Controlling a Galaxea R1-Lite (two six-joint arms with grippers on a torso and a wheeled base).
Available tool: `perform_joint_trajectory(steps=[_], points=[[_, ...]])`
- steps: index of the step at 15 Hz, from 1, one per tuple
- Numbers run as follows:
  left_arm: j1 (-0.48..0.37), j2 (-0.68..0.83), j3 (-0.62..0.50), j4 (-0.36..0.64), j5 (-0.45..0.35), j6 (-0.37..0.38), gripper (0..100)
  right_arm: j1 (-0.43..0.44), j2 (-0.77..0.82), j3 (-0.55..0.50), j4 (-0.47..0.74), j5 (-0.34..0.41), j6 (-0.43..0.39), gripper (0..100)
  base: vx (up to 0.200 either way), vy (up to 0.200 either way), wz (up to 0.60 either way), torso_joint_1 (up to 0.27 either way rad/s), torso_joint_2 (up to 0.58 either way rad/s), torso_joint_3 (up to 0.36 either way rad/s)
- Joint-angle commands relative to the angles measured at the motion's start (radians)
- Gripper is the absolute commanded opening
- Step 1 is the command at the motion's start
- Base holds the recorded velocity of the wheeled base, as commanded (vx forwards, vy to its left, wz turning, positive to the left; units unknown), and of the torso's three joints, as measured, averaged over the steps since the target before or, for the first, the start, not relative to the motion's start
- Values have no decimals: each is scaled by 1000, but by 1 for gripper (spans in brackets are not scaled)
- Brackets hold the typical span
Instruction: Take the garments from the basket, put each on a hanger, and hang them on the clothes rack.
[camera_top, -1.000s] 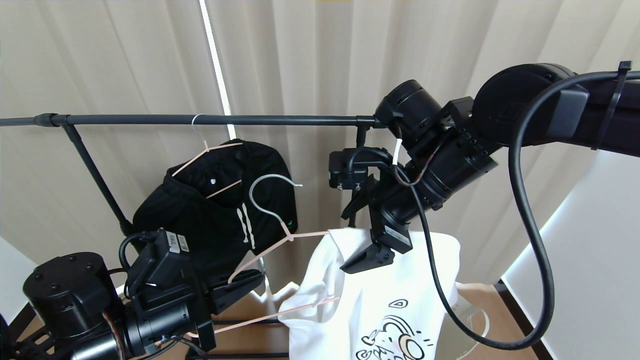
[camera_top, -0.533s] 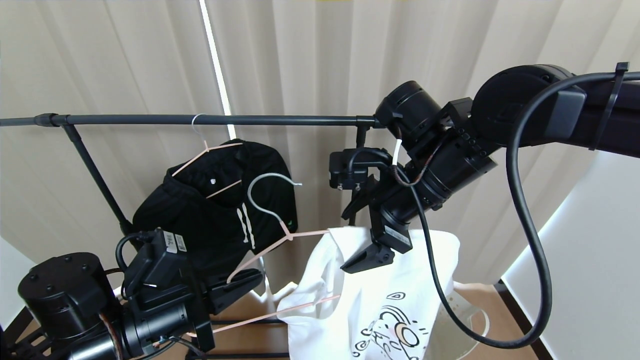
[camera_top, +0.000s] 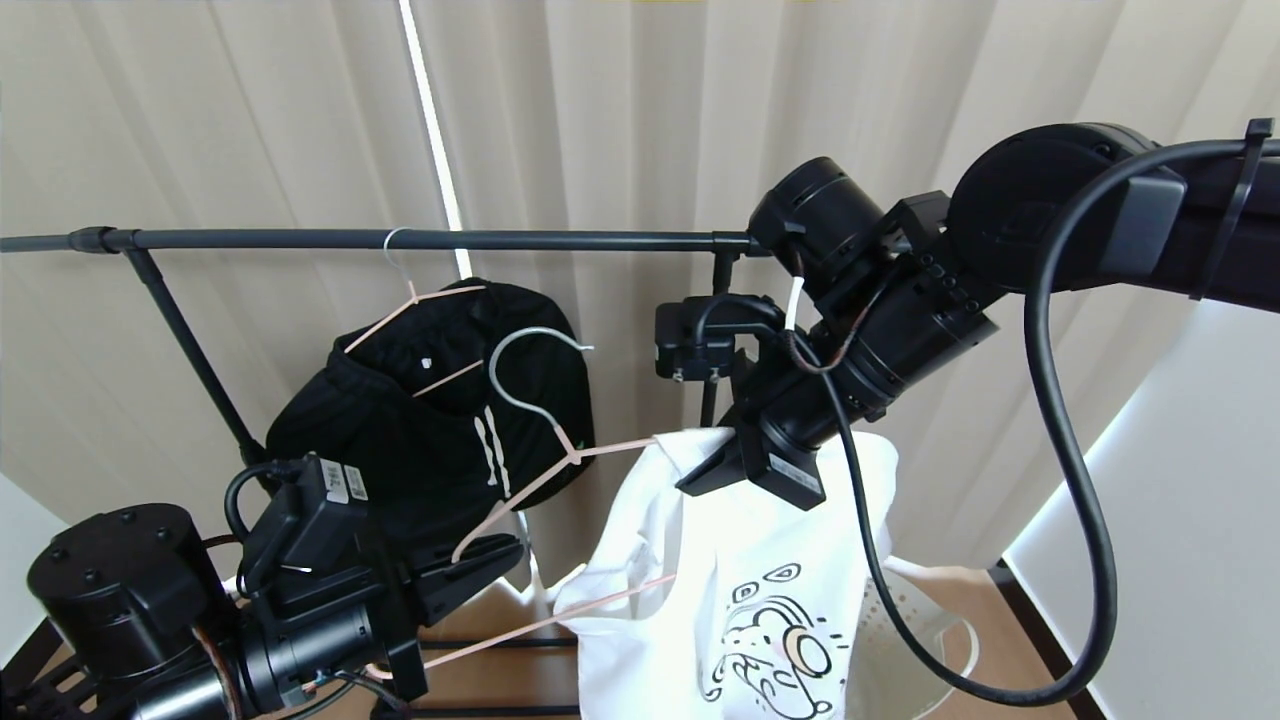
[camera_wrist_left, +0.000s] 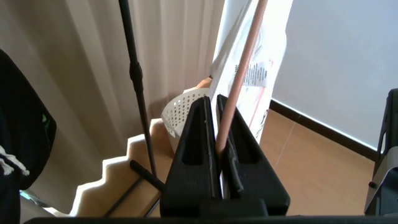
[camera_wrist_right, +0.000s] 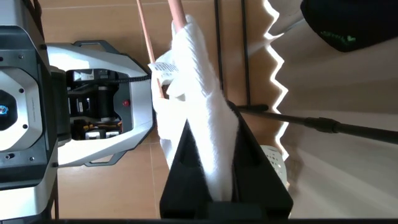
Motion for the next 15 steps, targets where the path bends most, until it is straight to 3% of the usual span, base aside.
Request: perform_joint_trajectory(steps=[1, 15], points=[[1, 0, -2, -1, -1, 0, 0, 0, -6, 0, -1, 1, 0, 0, 0, 0, 0, 0, 0, 0], [7, 2, -12, -1, -1, -2, 0, 0, -12, 0, 3, 2, 0, 0, 0, 0, 0, 0, 0, 0]])
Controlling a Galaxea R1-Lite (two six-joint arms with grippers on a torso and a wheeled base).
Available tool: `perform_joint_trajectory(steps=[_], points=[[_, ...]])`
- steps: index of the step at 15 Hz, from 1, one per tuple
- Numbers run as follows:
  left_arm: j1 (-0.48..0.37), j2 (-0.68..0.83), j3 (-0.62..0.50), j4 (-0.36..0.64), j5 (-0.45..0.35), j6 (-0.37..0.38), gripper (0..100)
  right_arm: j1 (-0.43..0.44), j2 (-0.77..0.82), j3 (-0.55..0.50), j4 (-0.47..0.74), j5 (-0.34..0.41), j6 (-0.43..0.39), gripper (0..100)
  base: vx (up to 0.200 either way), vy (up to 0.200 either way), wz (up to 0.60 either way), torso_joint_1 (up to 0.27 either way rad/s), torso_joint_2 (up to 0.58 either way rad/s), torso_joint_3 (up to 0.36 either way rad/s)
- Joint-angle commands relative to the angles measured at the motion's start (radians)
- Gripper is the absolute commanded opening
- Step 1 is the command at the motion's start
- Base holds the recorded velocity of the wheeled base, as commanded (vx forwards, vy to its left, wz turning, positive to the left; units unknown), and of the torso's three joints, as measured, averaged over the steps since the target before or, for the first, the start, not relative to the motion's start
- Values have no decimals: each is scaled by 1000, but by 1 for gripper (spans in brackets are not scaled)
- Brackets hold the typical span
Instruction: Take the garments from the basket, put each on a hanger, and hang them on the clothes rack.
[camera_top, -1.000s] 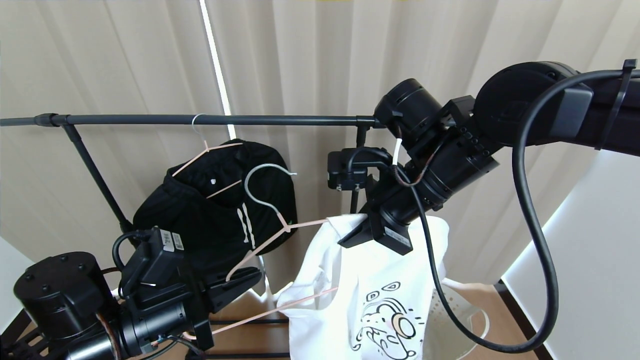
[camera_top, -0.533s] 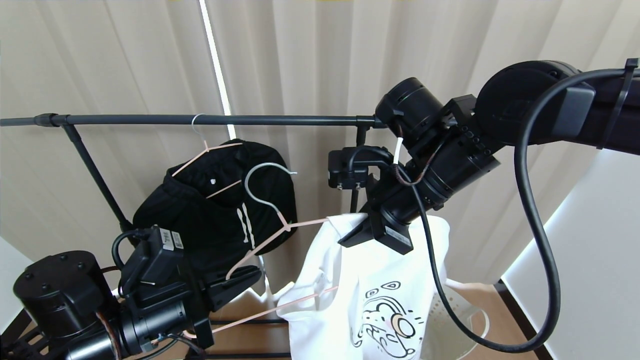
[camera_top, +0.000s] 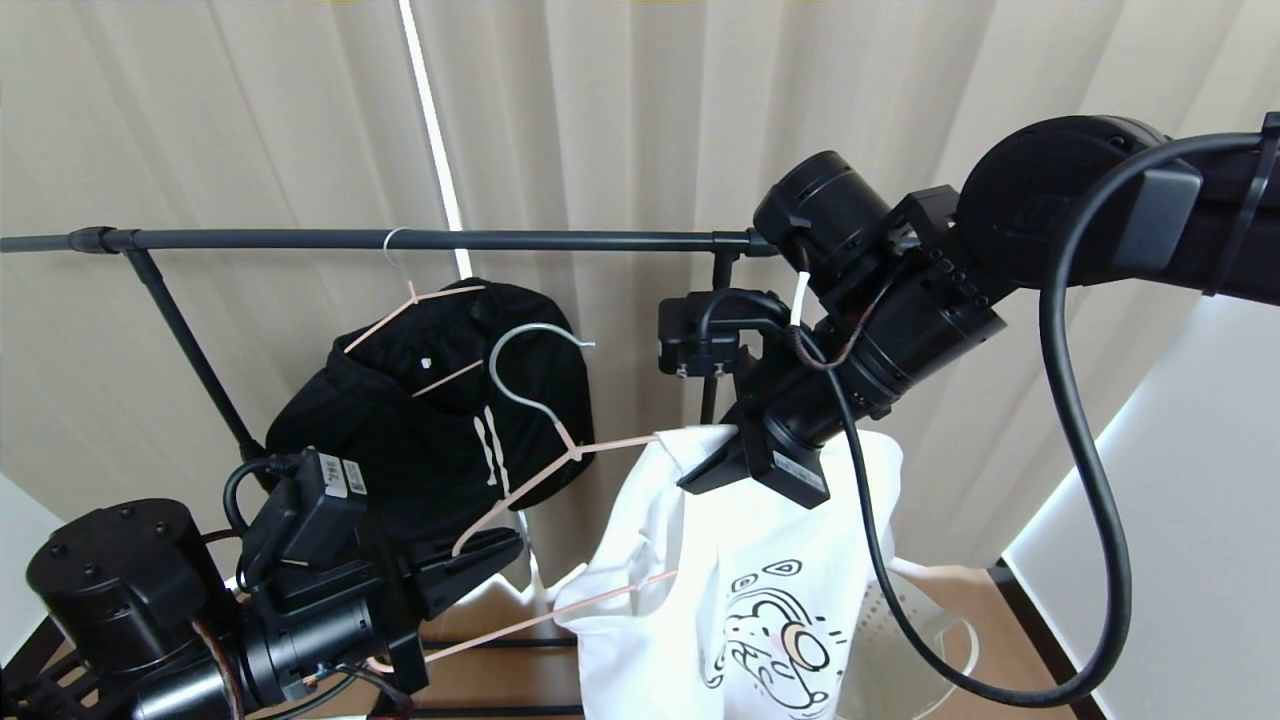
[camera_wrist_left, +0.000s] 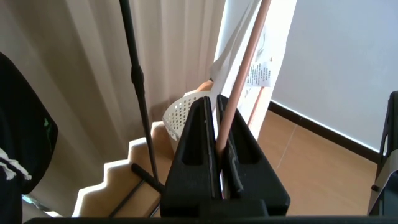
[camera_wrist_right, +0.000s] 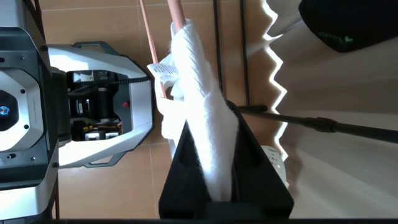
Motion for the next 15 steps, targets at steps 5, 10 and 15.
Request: perform_joint_trajectory(steps=[5, 10, 15], points=[[0, 5, 1, -1, 1, -1, 0, 0, -3, 0, 0, 0, 0, 0, 0, 0, 0, 0, 0, 0], [0, 11, 1, -1, 1, 1, 100, 0, -17, 1, -3, 0, 0, 0, 0, 0, 0, 0, 0, 0], [3, 6, 1, -1, 1, 1, 100, 0, -43, 26, -5, -1, 0, 0, 0, 0, 0, 0, 0, 0]])
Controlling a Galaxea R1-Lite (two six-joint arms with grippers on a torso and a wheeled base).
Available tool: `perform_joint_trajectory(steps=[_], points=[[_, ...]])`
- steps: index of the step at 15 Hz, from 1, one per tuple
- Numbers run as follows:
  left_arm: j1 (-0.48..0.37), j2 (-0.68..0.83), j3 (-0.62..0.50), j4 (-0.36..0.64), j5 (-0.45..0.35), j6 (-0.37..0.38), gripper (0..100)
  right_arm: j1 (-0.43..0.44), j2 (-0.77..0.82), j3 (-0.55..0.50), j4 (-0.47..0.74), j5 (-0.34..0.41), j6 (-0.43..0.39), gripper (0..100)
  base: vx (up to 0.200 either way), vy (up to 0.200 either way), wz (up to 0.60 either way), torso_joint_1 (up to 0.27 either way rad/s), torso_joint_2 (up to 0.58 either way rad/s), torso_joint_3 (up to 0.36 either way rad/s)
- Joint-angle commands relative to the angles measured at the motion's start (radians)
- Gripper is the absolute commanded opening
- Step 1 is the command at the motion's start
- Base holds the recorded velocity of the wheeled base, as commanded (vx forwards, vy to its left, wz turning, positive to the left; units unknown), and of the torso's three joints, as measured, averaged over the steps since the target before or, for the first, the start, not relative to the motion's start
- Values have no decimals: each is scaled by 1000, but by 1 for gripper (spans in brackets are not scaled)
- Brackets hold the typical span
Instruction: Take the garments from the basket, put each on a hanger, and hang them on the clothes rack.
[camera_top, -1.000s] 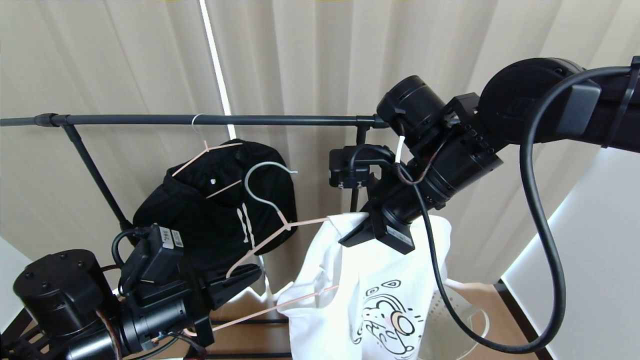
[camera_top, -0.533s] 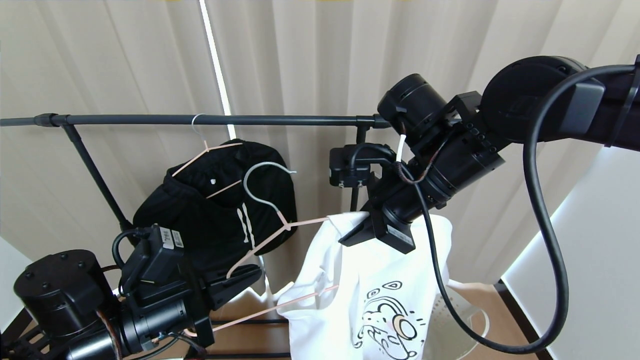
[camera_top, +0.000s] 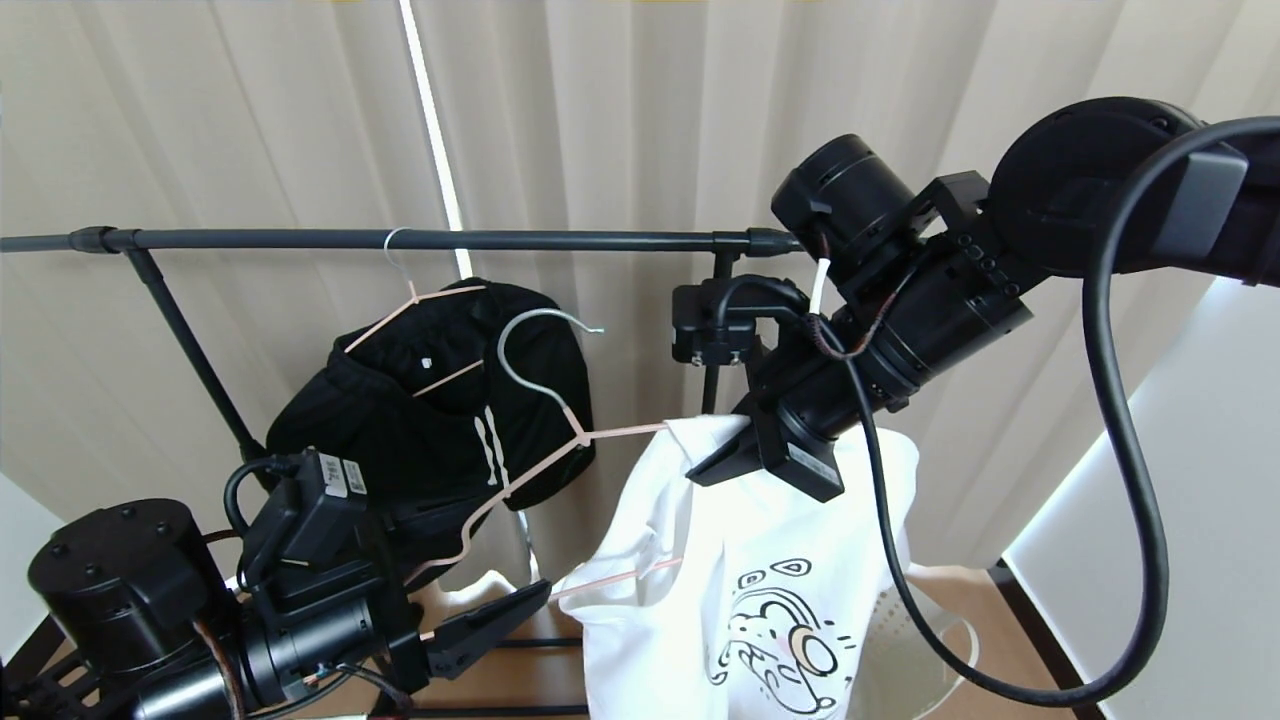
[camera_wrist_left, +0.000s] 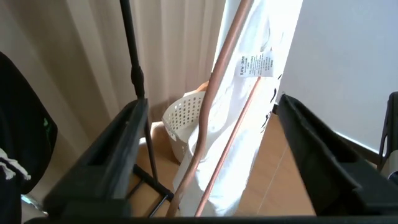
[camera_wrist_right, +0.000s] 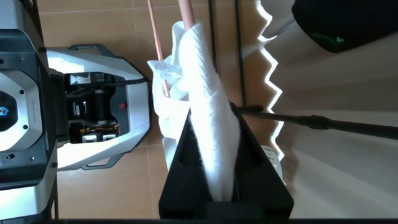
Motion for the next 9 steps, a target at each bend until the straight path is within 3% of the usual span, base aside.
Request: perform_joint_trajectory(steps=[1, 6, 9], points=[[1, 0, 1, -1, 1, 0, 100, -1, -17, 16, -2, 0, -1, 0, 0, 0, 0, 0, 0, 0], [25, -19, 0, -1, 1, -4, 100, -20, -43, 64, -3, -3, -1, 0, 0, 0, 0, 0, 0, 0], [67, -51, -20, -1, -1, -46, 100, -72, -89, 144, -5, -2, -1, 0, 0, 0, 0, 0, 0, 0]])
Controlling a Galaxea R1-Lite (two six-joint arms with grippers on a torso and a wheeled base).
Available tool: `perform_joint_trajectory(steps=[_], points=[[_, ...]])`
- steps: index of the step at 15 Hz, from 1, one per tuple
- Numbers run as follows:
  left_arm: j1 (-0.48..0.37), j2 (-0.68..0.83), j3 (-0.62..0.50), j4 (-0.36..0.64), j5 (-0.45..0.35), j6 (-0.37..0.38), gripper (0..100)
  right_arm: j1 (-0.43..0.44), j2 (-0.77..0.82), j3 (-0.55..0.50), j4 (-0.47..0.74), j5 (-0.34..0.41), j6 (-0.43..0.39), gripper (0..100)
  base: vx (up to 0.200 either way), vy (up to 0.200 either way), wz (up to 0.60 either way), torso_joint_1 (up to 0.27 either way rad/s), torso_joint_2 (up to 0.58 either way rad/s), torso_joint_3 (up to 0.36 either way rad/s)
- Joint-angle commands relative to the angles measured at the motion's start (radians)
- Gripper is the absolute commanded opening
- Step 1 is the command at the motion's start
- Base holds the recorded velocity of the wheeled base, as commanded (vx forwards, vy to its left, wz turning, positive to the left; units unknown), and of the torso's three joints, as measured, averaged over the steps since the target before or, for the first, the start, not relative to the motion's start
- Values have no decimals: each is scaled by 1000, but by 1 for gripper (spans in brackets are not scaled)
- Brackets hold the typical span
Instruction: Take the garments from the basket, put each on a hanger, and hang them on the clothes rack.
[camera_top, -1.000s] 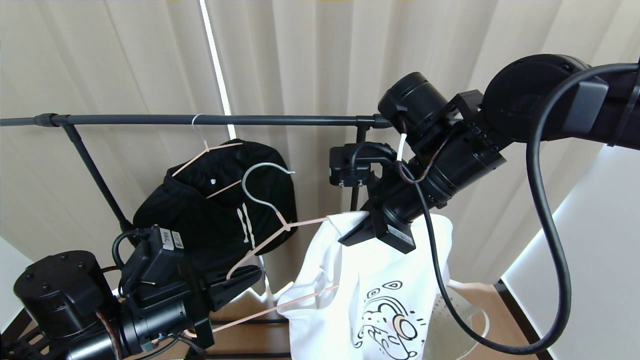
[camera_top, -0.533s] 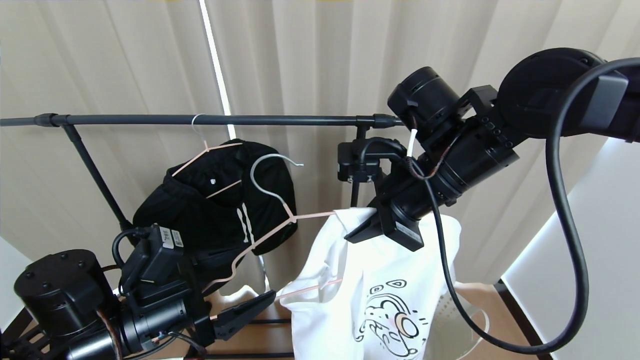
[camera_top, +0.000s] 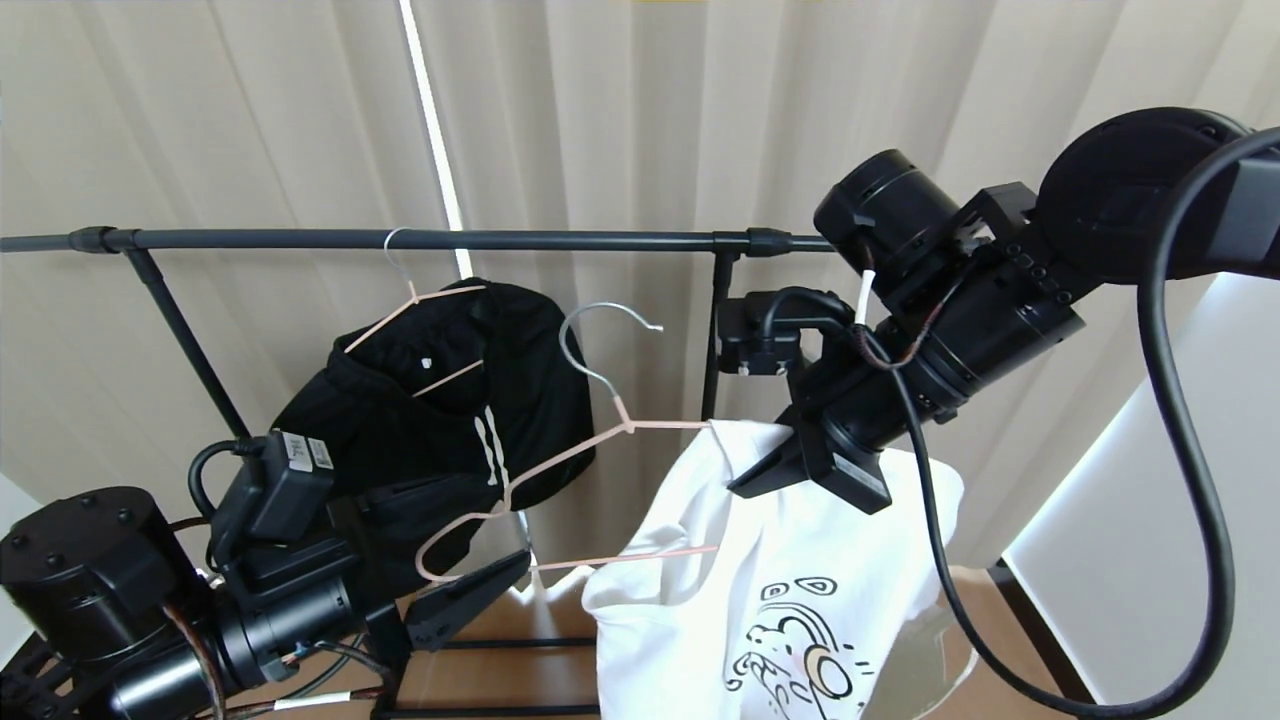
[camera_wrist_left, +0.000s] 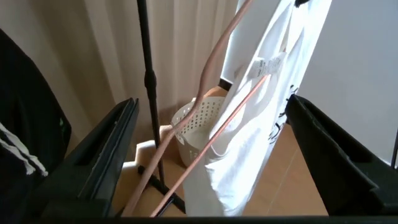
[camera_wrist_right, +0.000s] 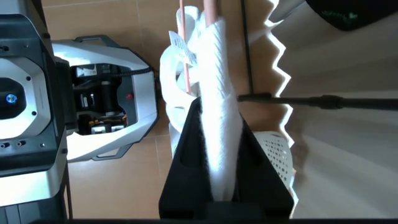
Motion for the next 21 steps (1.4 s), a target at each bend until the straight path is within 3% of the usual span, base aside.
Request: perform_joint_trajectory(steps=[1, 5, 6, 8, 10, 13, 14, 15, 16, 17, 19, 20, 21], points=[[28, -28, -26, -1, -1, -38, 100, -28, -35, 40, -5, 1, 0, 0, 0, 0, 0, 0, 0, 0], [81, -21, -52, -1, -16, -78, 100, -54, -66, 137, -117, 2, 0, 0, 0, 0, 0, 0, 0, 0], [96, -23, -65, -1, -33, -118, 100, -62, -72, 158, -139, 2, 0, 0, 0, 0, 0, 0, 0, 0], [120, -31, -124, -1, -45, -291, 100, -70, -98, 219, -201, 1, 0, 0, 0, 0, 0, 0, 0, 0], [136, -40, -165, -1, -45, -352, 100, -79, -127, 279, -261, -2, 0, 0, 0, 0, 0, 0, 0, 0], [133, -163, -319, 361, -39, -414, 100, -99, -150, 376, -396, -29, 0, 0, 0, 0, 0, 0, 0, 0], [128, -202, -383, 539, -30, -414, 100, -107, -152, 379, -416, -47, 0, 0, 0, 0, 0, 0, 0, 0], [127, -215, -411, 616, -25, -414, 100, -113, -153, 379, -422, -50, 1, 0, 0, 0, 0, 0, 0, 0], [119, -230, -455, 760, -25, -401, 100, -127, -152, 374, -461, -55, 13, 0, 0, 0, 0, 0, 0, 0], [110, -230, -466, 798, -25, -384, 100, -131, -152, 374, -482, -61, 27, 0, 0, 0, 0, 0, 0, 0], [96, -225, -469, 889, -25, -291, 100, -133, -153, 374, -508, -96, 55, 0, 0, 0, 0, 0, 0, 0], [74, -224, -472, 988, 1, -203, 100, -133, -161, 376, -508, -99, 59, 0, 0, 0, 0, 0, 0, 0], [33, -213, -483, 1047, 76, -164, 100, -133, -166, 376, -510, -102, 59, 0, 0, 0, 0, 0, 0, 0]])
